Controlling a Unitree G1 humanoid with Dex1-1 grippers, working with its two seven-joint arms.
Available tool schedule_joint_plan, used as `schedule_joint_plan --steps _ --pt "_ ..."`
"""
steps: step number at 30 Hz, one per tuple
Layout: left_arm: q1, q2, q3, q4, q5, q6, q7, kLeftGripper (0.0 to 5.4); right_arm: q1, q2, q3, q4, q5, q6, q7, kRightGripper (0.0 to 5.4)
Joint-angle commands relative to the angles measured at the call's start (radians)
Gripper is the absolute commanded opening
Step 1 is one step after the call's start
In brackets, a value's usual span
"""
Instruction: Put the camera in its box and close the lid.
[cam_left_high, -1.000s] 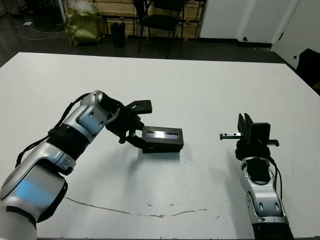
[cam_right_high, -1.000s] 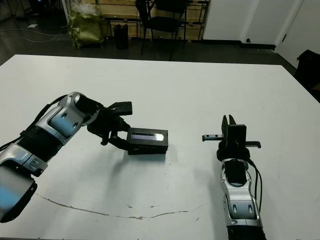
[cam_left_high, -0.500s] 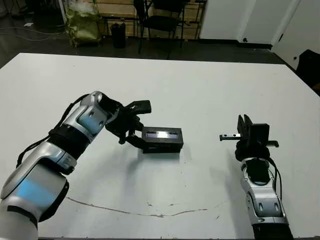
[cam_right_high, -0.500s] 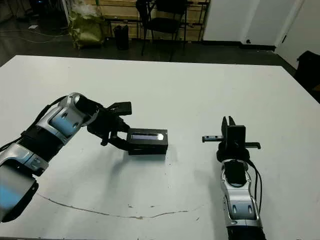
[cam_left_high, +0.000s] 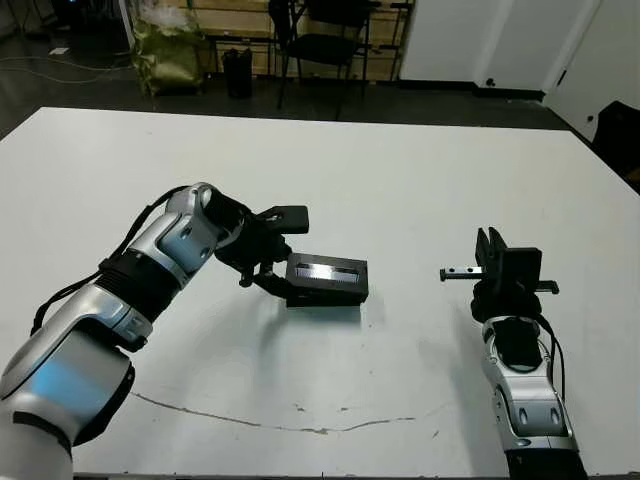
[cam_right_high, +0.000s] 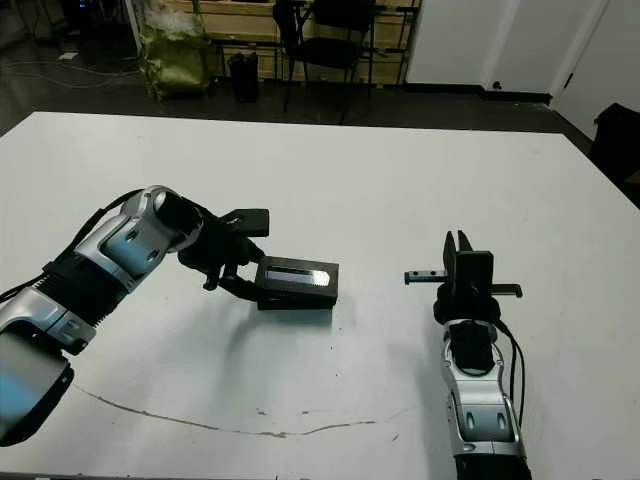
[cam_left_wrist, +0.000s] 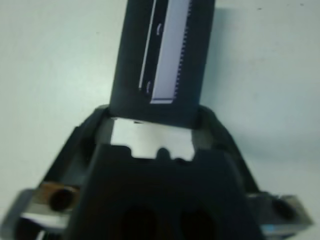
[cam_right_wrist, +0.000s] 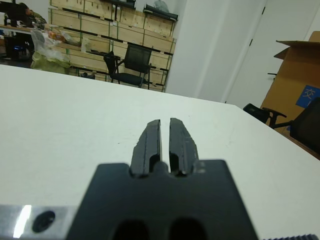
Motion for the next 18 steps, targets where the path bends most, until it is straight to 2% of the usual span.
schedule_joint_plan --steps 1,6,10,18 --pt "0.07 0.019 -0.058 0.049 0.061 -0.008 -0.014 4.23 0.007 -0.002 -0.003 0.018 -0.002 0.018 -0.003 0.0" --pt "0.067 0.014 -0.055 0.061 0.065 -0.017 -0.031 5.35 0.005 -0.005 -0.006 0.03 0.007 0.002 0.007 0.0" --pt "0.062 0.003 -0.051 0.076 0.063 0.032 -0.039 5.38 0.004 -0.002 -0.005 0.015 -0.004 0.039 -0.004 0.0" --pt "0.067 0.005 -0.043 0.067 0.057 0.062 -0.035 5.38 0.003 -0.002 -0.007 0.017 0.01 0.014 0.007 0.0"
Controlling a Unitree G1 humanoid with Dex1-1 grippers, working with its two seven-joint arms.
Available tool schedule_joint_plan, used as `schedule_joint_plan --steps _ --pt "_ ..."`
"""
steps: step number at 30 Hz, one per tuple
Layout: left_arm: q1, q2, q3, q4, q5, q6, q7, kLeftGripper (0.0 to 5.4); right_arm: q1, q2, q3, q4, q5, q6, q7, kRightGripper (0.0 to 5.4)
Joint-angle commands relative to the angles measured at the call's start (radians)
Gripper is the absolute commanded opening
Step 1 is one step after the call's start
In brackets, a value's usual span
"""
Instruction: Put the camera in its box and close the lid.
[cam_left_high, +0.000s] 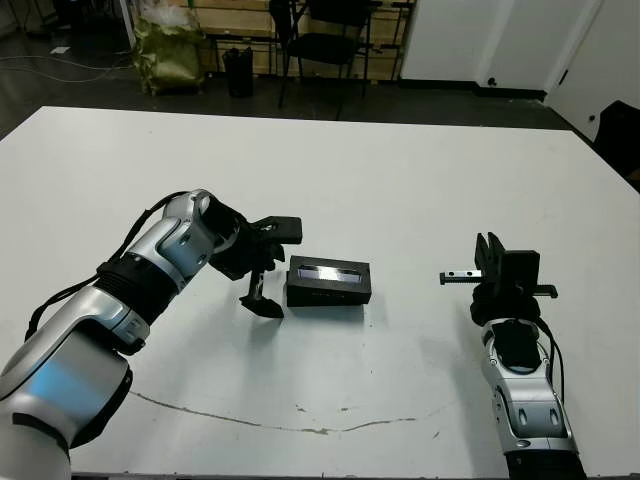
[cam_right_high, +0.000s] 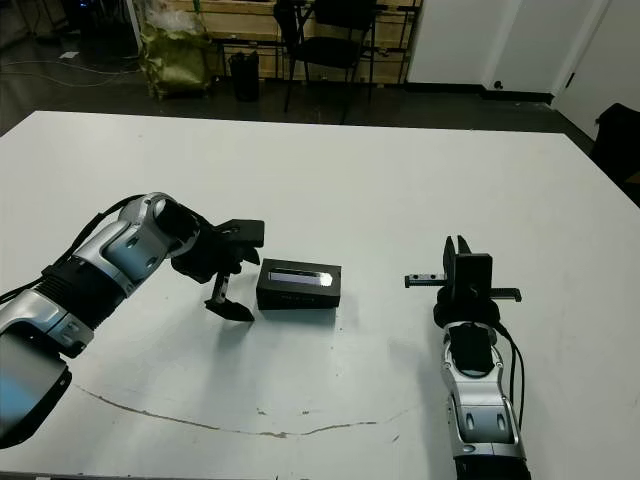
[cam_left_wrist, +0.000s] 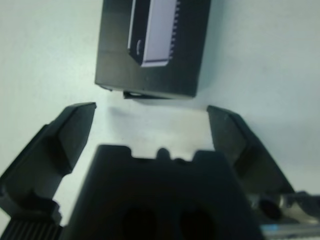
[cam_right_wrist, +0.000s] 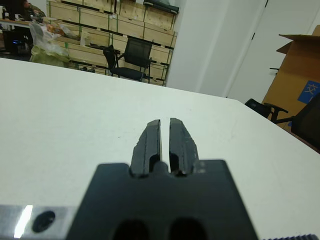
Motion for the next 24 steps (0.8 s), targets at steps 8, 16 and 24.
schedule_joint_plan --steps 8,16,24 --pt "0.103 0.056 0.083 -0.065 -0.013 -0.044 0.053 5.38 -0.004 -0.012 -0.004 0.005 -0.002 0.02 0.004 0.0" --pt "0.114 0.15 0.207 -0.192 -0.067 -0.18 0.061 5.38 -0.012 -0.016 -0.01 0.023 0.008 -0.007 0.016 0.0" --pt "-0.049 0.183 0.186 -0.202 -0.036 -0.275 -0.049 5.38 -0.009 -0.018 -0.012 0.026 0.009 -0.009 0.02 0.0"
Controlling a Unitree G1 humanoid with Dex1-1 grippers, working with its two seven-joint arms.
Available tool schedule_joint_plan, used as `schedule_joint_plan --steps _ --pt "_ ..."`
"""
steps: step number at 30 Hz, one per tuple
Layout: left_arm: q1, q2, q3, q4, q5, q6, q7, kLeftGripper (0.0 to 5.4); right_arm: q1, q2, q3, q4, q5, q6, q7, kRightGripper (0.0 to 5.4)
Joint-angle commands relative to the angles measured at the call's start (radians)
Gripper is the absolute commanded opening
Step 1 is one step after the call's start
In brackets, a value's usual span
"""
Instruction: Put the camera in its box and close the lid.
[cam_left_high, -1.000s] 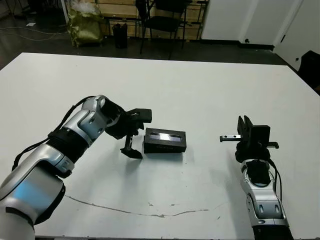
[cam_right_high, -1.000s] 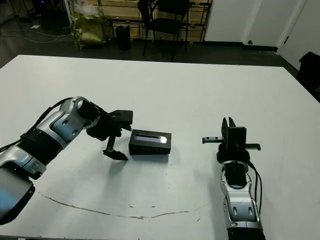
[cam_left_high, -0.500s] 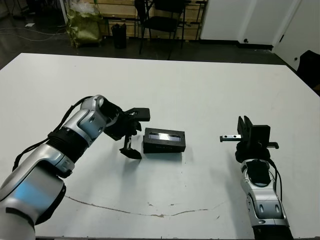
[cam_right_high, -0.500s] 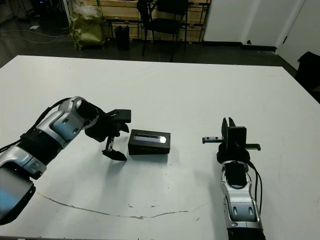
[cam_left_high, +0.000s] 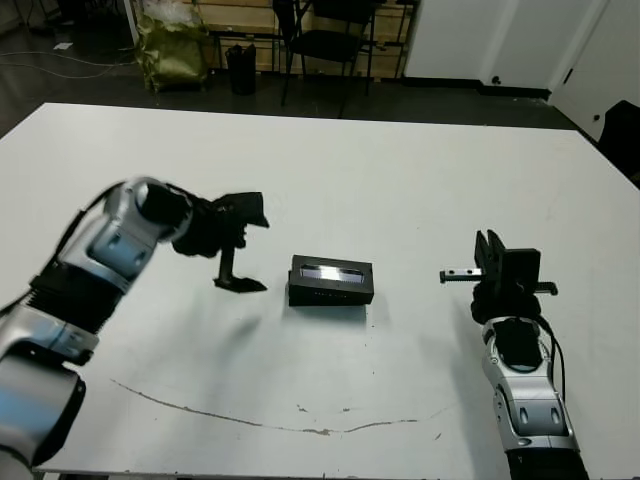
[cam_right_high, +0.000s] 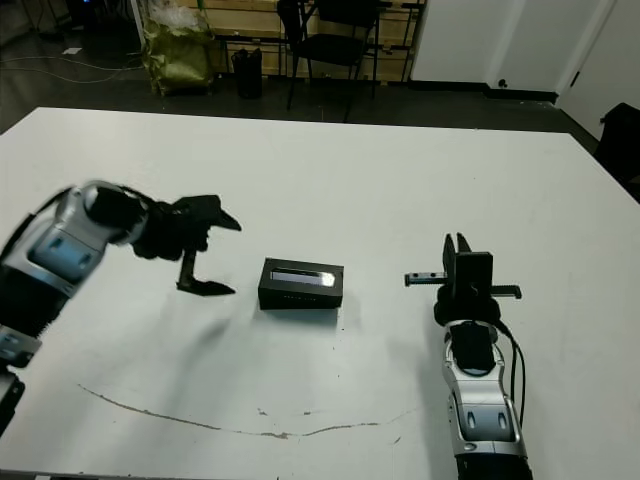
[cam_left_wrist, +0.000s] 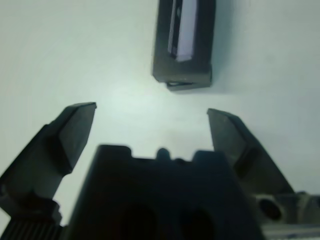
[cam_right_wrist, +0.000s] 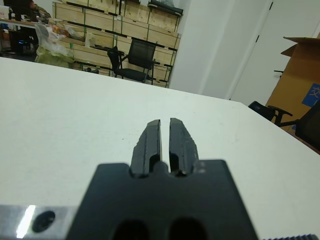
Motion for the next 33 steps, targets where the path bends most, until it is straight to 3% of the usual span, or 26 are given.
schedule_joint_plan --steps 1,9,12,18,29,33 --pt "-0.081 0.014 -0.028 -0.013 0.017 -0.005 -0.068 5.38 -0.001 -0.013 -0.01 0.008 0.004 0.021 0.006 0.0" --pt "-0.278 -0.056 -0.074 0.206 -0.019 0.026 -0.289 5.38 0.01 -0.015 0.001 -0.028 -0.017 0.066 0.003 0.0" --pt "-0.325 -0.091 -0.103 0.291 -0.046 0.002 -0.301 5.38 0.008 -0.011 0.001 -0.011 -0.011 0.024 0.002 0.0" --pt "-0.351 -0.16 -0.195 0.447 -0.13 -0.052 -0.301 5.38 0.014 -0.006 0.001 -0.031 -0.012 0.053 -0.002 0.0" --pt "-0.336 -0.235 -0.229 0.562 -0.072 -0.126 -0.3 5.38 0.01 0.003 0.0 -0.021 -0.007 0.047 -0.01 0.0" --pt "-0.312 -0.254 -0.215 0.566 -0.03 -0.133 -0.291 5.38 0.006 0.0 -0.01 0.008 0.021 0.003 0.009 0.0"
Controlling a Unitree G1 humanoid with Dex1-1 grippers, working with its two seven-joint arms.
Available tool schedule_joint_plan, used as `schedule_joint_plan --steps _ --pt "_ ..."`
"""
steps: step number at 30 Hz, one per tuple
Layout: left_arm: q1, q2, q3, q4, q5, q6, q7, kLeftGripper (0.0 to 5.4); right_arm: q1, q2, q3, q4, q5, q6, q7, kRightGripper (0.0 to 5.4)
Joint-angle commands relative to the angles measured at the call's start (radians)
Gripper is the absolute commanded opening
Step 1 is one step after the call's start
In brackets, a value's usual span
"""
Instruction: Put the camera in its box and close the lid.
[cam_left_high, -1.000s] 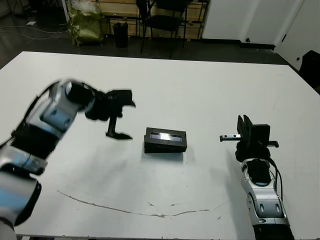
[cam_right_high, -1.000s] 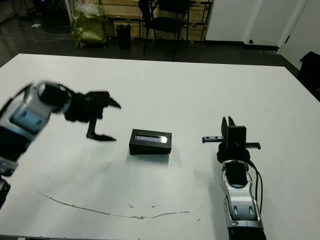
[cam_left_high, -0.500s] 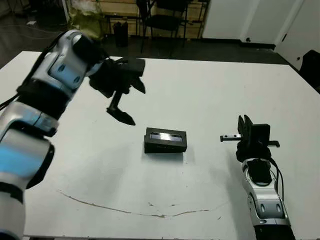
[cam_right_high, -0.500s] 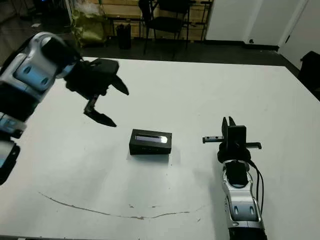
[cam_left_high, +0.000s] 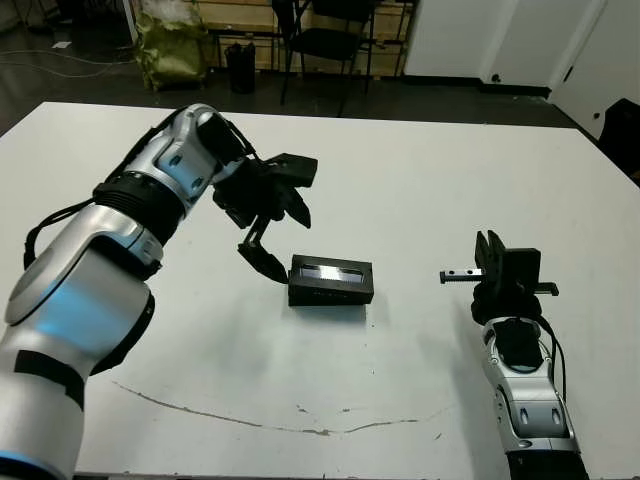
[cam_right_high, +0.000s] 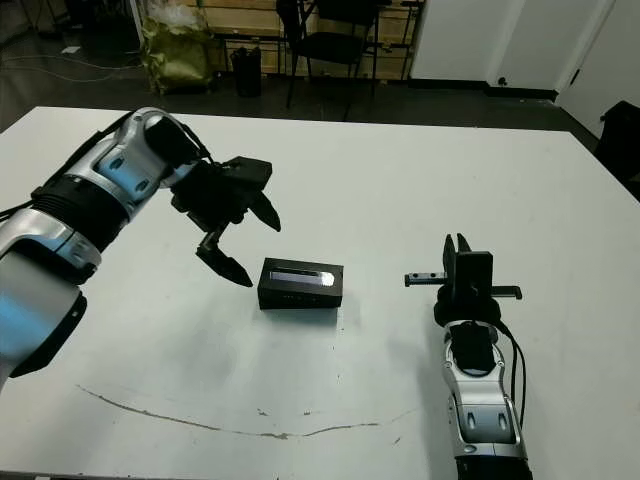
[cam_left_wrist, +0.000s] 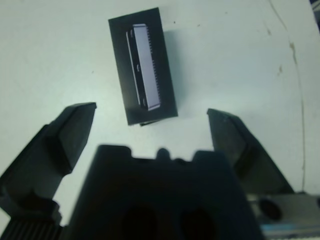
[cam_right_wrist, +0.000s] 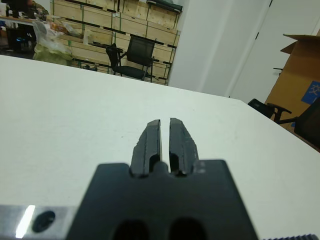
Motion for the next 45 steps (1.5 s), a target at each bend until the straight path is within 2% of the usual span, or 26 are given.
schedule_joint_plan --steps 1,4,9,15,18,26,35,38,42,45 --pt "0.034 -0.014 0.008 0.017 0.046 -0.005 0.0 5.38 -0.002 -0.007 -0.009 0.032 0.013 -0.023 0.009 0.0" --pt "0.045 -0.023 0.018 0.022 0.063 -0.01 0.0 5.38 0.0 -0.013 0.0 0.008 -0.009 0.008 0.002 0.0" --pt "0.056 -0.041 0.037 0.034 0.084 0.035 0.001 5.38 -0.003 -0.012 -0.003 0.019 -0.003 -0.014 0.011 0.0" --pt "0.083 -0.041 0.056 -0.004 0.118 0.032 0.054 5.38 -0.002 -0.009 -0.001 0.012 -0.009 -0.002 0.005 0.0" --pt "0.096 -0.041 0.059 -0.015 0.134 0.019 0.076 5.38 0.0 -0.011 0.0 0.019 -0.012 -0.019 0.005 0.0" --pt "0.121 -0.047 0.075 -0.029 0.147 0.028 0.11 5.38 0.006 -0.006 -0.005 0.017 0.001 -0.014 0.009 0.0" --pt "0.123 -0.06 0.076 -0.014 0.156 0.056 0.097 5.38 0.011 -0.003 0.002 -0.015 -0.008 0.029 -0.002 0.0" --pt "0.127 -0.061 0.077 -0.019 0.16 0.072 0.102 5.38 0.011 -0.004 0.001 -0.002 -0.006 0.007 0.001 0.0" --pt "0.131 -0.062 0.069 -0.022 0.172 0.056 0.114 5.38 0.015 0.0 0.005 -0.042 -0.014 0.063 -0.002 0.0" --pt "0.133 -0.066 0.07 -0.007 0.175 0.049 0.116 5.38 0.015 0.002 0.001 -0.027 -0.01 0.04 -0.003 0.0"
